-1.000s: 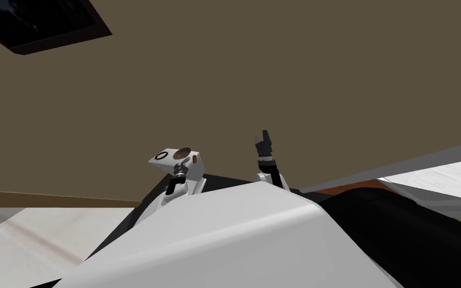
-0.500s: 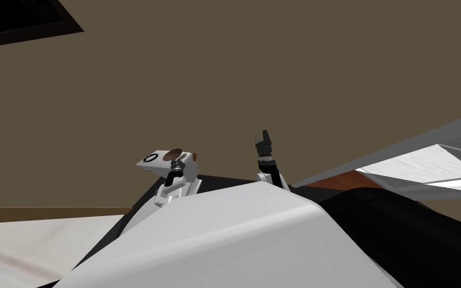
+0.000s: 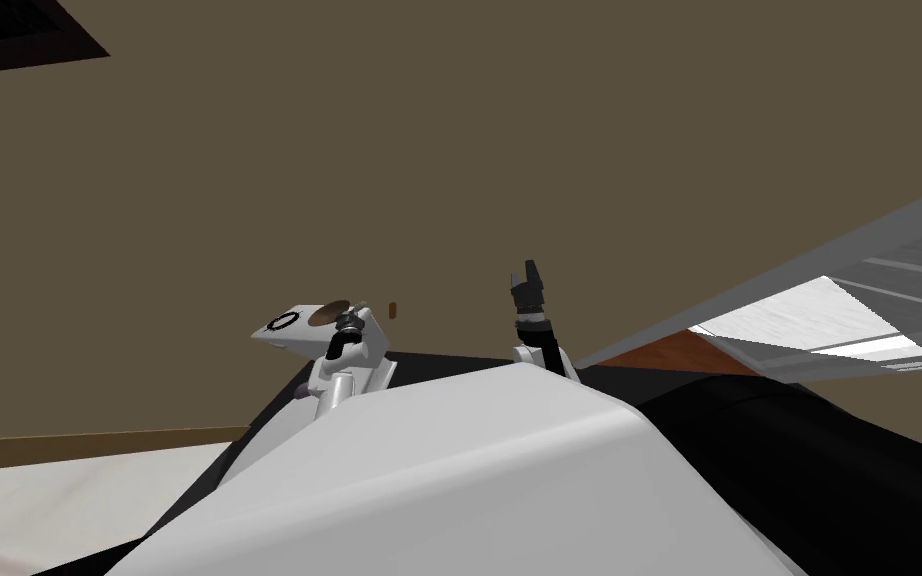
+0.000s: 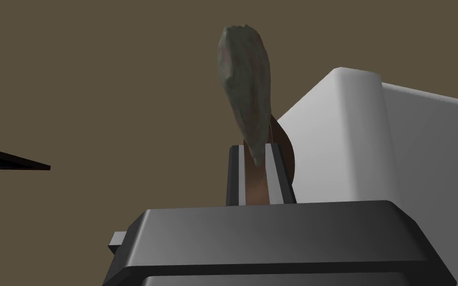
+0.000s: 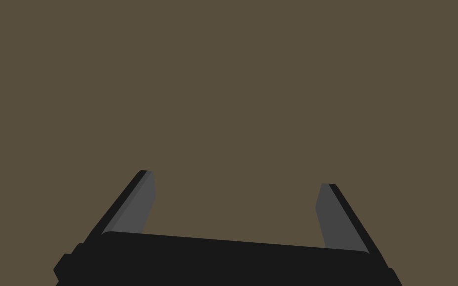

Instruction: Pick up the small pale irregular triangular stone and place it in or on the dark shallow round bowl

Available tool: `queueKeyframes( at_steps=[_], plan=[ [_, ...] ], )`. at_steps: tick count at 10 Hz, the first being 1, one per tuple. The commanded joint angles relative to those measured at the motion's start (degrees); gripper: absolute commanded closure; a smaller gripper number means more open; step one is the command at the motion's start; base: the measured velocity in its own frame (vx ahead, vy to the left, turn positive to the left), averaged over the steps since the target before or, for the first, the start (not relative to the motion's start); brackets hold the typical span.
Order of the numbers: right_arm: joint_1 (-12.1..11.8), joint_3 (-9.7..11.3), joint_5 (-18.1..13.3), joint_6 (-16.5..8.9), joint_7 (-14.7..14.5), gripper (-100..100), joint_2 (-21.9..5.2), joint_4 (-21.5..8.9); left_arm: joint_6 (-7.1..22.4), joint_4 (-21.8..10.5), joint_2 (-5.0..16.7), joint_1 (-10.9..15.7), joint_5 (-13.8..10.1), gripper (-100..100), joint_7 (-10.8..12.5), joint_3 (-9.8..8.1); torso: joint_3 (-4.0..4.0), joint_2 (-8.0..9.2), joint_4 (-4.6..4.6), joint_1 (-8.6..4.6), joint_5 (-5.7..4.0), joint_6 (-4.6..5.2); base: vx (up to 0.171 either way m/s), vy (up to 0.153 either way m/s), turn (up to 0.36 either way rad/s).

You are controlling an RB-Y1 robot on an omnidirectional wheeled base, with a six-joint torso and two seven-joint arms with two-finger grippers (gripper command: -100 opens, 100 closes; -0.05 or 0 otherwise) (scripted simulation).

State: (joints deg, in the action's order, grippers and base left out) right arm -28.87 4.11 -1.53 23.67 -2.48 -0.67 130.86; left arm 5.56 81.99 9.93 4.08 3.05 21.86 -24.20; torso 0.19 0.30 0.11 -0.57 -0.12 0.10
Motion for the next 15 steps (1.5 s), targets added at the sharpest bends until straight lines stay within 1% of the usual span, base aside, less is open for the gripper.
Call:
queueKeyframes(
  at_steps=[1, 2, 3, 4, 6, 7, 8, 9, 10, 11, 12, 13, 15],
  plan=[
    [0.0, 0.0, 0.0, 0.0, 0.0, 0, 0.0, 0.0, 1.67, -2.59, 0.94, 2.86, 1.68, 100, 1.29, -2.21, 0.0, 0.0, 0.0, 0.0, 0.0, 0.0, -0.028, -0.124, -0.117],
    [0.0, 0.0, 0.0, 0.0, 0.0, 0, 0.0, 0.0, 1.67, -2.59, 0.94, 3.8, 1.68, 100, 1.29, -2.21, -0.01, -0.03, -0.01, -0.06, -0.01, -0.01, -0.014, -0.092, -0.029],
    [-0.01, 0.0, 0.0, 0.0, 0.0, 0, 0.0, 0.0, 2.75, -4.47, 1.69, 5.75, 2.79, 100, 2.13, -3.68, -0.02, -0.06, 0.01, 0.0, -0.02, 0.0, -0.015, -0.07, -0.08],
    [0.0, 0.0, 0.0, 0.0, 0.0, 0, 0.0, 0.0, 2.75, -4.47, 1.69, 6.18, 2.79, 100, 2.13, -3.68, -0.03, -0.07, 0.0, 0.06, 0.0, 0.01, -0.012, -0.049, -0.041],
    [-0.01, -0.01, 0.0, 0.0, 0.0, 0, -0.01, 0.0, 4.96, -8.41, 3.35, 10.24, 5.06, 100, 3.81, -6.6, -0.03, -0.06, -0.01, 0.23, 0.04, -0.06, -0.02, -0.063, -0.07],
    [0.0, 0.0, 0.0, 0.0, 0.0, 0, 0.0, 0.0, 4.96, -8.41, 3.35, 10.8, 5.06, 100, 3.81, -6.6, -0.03, -0.04, -0.02, 0.18, 0.04, -0.06, -0.011, -0.053, -0.019],
    [-0.01, -0.01, 0.0, 0.0, 0.0, 0, -0.01, 0.0, 6.09, -10.45, 4.26, 12.87, 6.2, 100, 4.64, -8.03, -0.02, -0.05, 0.01, 0.2, 0.03, -0.05, -0.003, -0.037, -0.036],
    [-0.01, -0.01, 0.0, 0.0, 0.0, 0, -0.01, 0.0, 7.23, -11.8, 5.21, 14.34, 7.34, 100, 5.45, -9.44, -0.02, -0.07, 0.01, 0.26, 0.03, -0.07, -0.013, -0.045, -0.086],
    [-0.01, -0.01, 0.0, 0.0, 0.0, 0, -0.01, 0.0, 7.23, -12.51, 5.21, 15.18, 7.34, 100, 5.45, -9.44, -0.02, -0.05, 0.0, 0.28, 0.05, -0.08, -0.011, -0.03, -0.014],
    [-0.01, -0.01, 0.0, 0.0, 0.0, 0, -0.01, 0.0, 8.37, -14.6, 6.2, 17.22, 8.48, 100, 6.24, -10.82, -0.02, -0.04, -0.01, 0.31, 0.07, -0.08, -0.007, -0.023, -0.03],
    [-0.01, -0.01, 0.0, 0.0, 0.0, 0, -0.01, 0.0, 9.5, -16.24, 7.23, 18.7, 9.6, 100, 7.01, -12.15, -0.03, -0.06, -0.01, 0.36, 0.07, -0.09, -0.008, -0.021, -0.046],
    [-0.01, -0.01, 0.0, 0.0, 0.0, 0, -0.01, 0.0, 9.5, -16.7, 7.23, 19.26, 9.6, 100, 7.01, -12.15, -0.02, -0.05, -0.01, 0.38, 0.08, -0.1, -0.005, -0.01, -0.012],
    [-0.01, -0.01, 0.0, 0.0, 0.0, 0, -0.01, 0.0, 11.75, -20.8, 9.37, 22.97, 11.8, 100, 8.48, -14.68, -0.06, -0.13, 0.01, 0.51, 0.08, -0.05, -0.009, -0.003, -0.027]
  ],
)
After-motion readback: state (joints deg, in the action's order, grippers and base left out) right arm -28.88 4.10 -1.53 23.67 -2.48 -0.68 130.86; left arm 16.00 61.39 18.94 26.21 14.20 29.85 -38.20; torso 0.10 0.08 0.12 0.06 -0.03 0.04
